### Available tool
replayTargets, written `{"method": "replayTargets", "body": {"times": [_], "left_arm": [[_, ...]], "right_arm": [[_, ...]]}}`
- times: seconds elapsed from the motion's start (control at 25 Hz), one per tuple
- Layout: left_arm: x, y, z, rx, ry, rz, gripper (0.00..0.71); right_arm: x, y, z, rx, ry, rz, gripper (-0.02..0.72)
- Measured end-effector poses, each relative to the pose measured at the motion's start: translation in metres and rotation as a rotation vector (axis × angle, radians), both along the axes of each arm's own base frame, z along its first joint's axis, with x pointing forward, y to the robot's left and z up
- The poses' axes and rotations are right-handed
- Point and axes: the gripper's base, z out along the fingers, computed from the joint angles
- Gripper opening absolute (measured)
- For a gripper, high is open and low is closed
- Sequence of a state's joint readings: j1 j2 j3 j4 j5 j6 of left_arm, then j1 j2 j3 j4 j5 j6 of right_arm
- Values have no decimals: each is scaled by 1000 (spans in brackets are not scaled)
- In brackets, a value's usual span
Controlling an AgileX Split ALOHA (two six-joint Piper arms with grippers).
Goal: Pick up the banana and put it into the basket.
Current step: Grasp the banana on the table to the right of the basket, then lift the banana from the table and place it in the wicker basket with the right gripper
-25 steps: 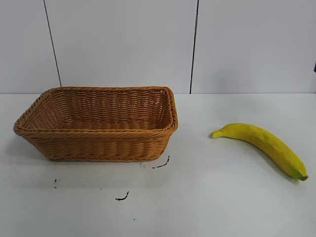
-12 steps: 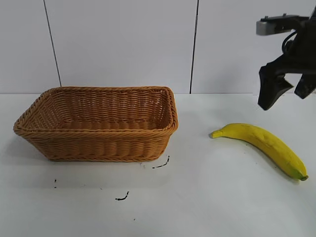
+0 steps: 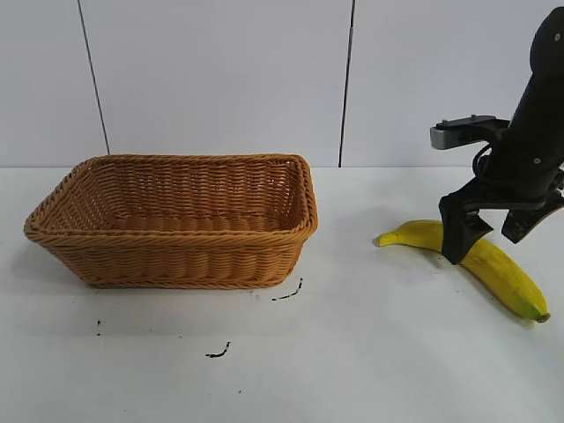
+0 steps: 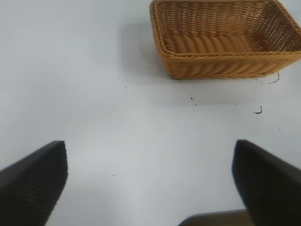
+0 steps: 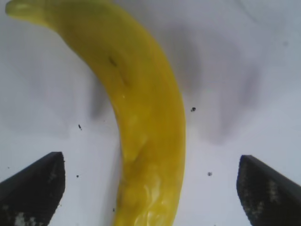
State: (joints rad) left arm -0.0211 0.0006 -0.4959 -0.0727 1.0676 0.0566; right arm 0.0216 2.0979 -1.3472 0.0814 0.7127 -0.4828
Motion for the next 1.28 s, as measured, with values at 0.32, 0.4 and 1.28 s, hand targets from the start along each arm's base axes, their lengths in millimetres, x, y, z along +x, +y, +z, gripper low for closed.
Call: {"method": "replayTargets", "body": {"times": [0.32, 0.4, 1.28], "left_arm": [[0, 0, 0, 0, 0, 0, 690], [0, 0, 0, 0, 0, 0, 690], [0, 0, 0, 0, 0, 0, 690]], "right_arm": [[2, 0, -16, 0, 19, -7, 692], [2, 0, -16, 2, 18, -19, 665], [21, -3, 67, -32, 81, -55, 301]]}}
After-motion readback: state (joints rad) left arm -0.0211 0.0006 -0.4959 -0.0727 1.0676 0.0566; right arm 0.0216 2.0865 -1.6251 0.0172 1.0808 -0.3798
